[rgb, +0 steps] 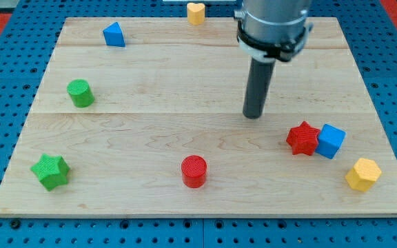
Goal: Push the green star close to the green circle
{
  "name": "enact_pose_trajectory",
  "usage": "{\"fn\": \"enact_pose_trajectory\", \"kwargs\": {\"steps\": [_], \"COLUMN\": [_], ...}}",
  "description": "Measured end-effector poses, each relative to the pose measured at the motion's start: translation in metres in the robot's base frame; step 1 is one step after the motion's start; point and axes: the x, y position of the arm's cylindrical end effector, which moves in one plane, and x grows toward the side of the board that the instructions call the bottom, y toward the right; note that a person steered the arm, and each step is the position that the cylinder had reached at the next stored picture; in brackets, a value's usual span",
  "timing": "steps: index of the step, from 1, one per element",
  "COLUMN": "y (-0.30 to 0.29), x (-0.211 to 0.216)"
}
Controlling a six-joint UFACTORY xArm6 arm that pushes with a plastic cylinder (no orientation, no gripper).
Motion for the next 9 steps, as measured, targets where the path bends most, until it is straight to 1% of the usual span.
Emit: {"fn": "enact_pose_trajectory", "kwargs": {"steps": [1,2,3,4,5,6,7,8,9], "y": [-0.096,-0.161,-0.177,-0.252,-0.309,-0.310,-0.286,-0.287,-0.255], "x": [-0.010,0.032,0.097,0.155,0.178,0.105,0.081,0.134,0.137]}}
